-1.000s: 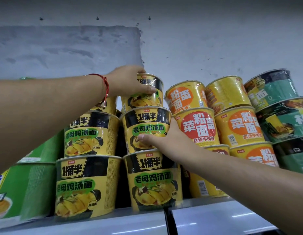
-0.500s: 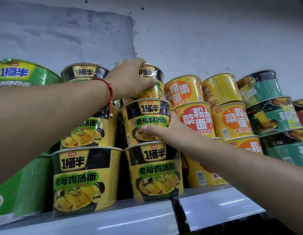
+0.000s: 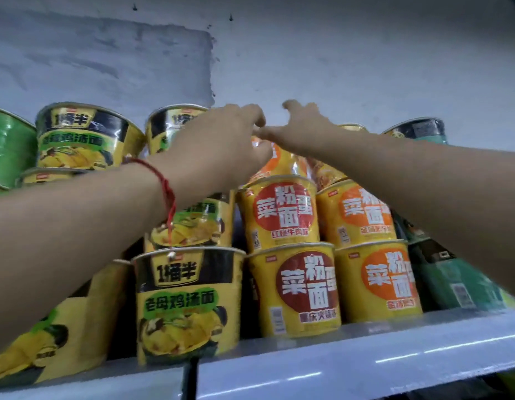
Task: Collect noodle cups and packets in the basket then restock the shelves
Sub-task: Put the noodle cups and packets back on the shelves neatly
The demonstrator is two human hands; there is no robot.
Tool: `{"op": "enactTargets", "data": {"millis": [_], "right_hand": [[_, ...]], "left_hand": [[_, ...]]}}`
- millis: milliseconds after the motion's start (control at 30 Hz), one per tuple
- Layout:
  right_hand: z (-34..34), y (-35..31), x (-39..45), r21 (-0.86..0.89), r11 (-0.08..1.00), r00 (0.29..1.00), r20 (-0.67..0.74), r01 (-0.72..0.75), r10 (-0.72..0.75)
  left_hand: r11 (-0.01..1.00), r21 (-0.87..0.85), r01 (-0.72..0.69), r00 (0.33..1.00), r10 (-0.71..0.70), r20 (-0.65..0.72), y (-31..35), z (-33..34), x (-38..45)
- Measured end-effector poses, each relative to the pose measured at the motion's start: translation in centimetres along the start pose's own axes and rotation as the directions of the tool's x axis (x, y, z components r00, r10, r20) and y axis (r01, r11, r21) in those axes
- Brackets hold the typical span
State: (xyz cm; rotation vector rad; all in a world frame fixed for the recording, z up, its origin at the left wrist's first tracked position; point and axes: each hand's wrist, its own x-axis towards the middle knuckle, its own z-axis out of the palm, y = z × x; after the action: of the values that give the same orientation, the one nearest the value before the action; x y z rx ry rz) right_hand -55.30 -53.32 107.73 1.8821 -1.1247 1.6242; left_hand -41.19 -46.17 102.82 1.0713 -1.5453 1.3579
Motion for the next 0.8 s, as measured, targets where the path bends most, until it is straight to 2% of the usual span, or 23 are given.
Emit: {"op": "enactTargets", "data": {"millis": [67,133,233,333,433,533,633,700,800], "right_hand": [[1.4,0.6,1.6,-0.107,0.993,0.994,0.099,0.052,-0.041],[3.0,1.2,2.4,-0.099,0.993,0.991,0.123,0.061,-0.049],[4.0,2.6,3.2,0.011,0.996,0.994,0.069,0.083,-0.083],[2.8,4.4,4.0,0.177,0.977,0.982,0.125,0.116,-0.139],[1.7,5.9,3.9,0.317,0.941,0.965,0.189,0.114,-0.181],[1.3,6.2,3.2,0.342,0.928,0.955,0.197,0.146,-0.223],[0.8,6.2,1.6,0.307,0.925,0.964,0.070,0.223,-0.256],[0.2,6.4,-0.5,0.389,0.896,0.974,-0.014,0.215,-0.228],[0.1,7.1,-4.1,0.545,0.832,0.989,0.033,0.103,-0.144]], "left_hand": [[0.997,0.065,0.046,0.999,-0.047,0.010,0.5,1.0,1.9],[0.991,0.102,0.092,0.996,-0.092,-0.005,0.3,1.3,3.0],[0.987,0.118,0.111,0.991,-0.118,0.062,-0.3,1.8,4.8],[0.992,0.074,0.105,0.977,-0.117,0.180,-0.3,2.1,6.5],[0.982,0.182,0.060,0.947,-0.114,0.302,0.5,2.5,7.9],[0.967,0.254,0.033,0.899,-0.140,0.416,1.4,3.5,9.2],[0.960,0.278,0.027,0.899,-0.145,0.413,1.4,4.0,10.2],[0.963,0.269,0.037,0.915,-0.140,0.377,1.1,3.5,10.5],[0.971,0.230,0.064,0.945,-0.133,0.297,0.4,3.0,10.7]]}}
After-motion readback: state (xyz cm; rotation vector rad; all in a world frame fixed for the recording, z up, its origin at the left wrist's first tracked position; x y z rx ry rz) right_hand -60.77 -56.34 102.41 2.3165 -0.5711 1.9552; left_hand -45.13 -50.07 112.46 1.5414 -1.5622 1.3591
